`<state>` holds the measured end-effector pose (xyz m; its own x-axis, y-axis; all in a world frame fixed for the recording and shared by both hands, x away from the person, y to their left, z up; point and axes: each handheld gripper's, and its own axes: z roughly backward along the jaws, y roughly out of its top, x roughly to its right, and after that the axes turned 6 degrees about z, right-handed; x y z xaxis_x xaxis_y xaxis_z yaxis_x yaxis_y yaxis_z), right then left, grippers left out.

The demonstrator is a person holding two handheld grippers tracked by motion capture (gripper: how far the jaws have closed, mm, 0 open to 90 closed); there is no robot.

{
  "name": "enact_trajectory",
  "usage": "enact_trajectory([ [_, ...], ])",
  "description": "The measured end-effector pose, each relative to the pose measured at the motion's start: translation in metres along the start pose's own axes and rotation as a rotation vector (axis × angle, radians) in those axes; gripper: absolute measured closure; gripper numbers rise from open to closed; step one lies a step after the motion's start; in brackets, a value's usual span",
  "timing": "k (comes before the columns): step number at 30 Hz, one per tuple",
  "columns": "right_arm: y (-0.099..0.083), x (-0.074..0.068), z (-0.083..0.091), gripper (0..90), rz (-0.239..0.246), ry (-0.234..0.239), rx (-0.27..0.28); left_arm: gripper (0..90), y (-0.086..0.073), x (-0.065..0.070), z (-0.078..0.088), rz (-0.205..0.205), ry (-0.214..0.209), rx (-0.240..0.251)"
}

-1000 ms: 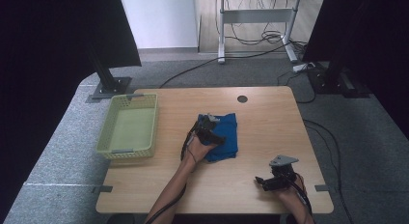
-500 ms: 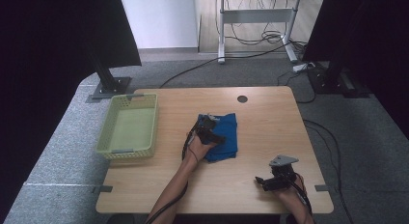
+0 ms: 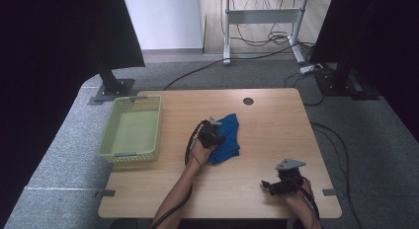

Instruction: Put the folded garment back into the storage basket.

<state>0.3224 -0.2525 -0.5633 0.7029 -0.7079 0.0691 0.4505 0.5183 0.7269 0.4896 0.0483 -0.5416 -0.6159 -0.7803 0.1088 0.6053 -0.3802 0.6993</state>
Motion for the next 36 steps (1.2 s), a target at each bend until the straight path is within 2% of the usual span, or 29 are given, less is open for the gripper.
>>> enact_trajectory([
  [3, 0.000, 0.000, 0.000, 4.5, 0.000, 0.000, 0.000, 74.3, 0.000, 0.000, 0.000, 0.000, 0.000, 0.000],
  [4, 0.000, 0.000, 0.000, 4.6, 0.000, 0.000, 0.000, 76.5, -0.001, -0.002, 0.002, -0.010, -0.017, -0.001],
  [11, 0.000, 0.000, 0.000, 4.5, 0.000, 0.000, 0.000, 77.5, -0.002, -0.003, 0.003, -0.009, -0.023, 0.001],
  [12, 0.000, 0.000, 0.000, 4.5, 0.000, 0.000, 0.000, 77.5, -0.003, -0.002, 0.005, -0.020, -0.027, 0.008],
  [19, 0.000, 0.000, 0.000, 4.5, 0.000, 0.000, 0.000, 77.9, -0.002, -0.001, 0.012, -0.027, -0.039, 0.015],
  [21, 0.000, 0.000, 0.000, 4.6, 0.000, 0.000, 0.000, 77.9, -0.003, -0.003, 0.019, -0.036, -0.054, 0.024],
  [28, 0.000, 0.000, 0.000, 4.6, 0.000, 0.000, 0.000, 77.9, -0.004, -0.005, 0.029, -0.029, -0.055, 0.040],
  [29, 0.000, 0.000, 0.000, 4.5, 0.000, 0.000, 0.000, 77.9, -0.004, -0.007, 0.038, -0.023, -0.054, 0.057],
  [36, 0.000, 0.000, 0.000, 4.6, 0.000, 0.000, 0.000, 77.8, -0.003, -0.009, 0.055, -0.035, -0.035, 0.069],
])
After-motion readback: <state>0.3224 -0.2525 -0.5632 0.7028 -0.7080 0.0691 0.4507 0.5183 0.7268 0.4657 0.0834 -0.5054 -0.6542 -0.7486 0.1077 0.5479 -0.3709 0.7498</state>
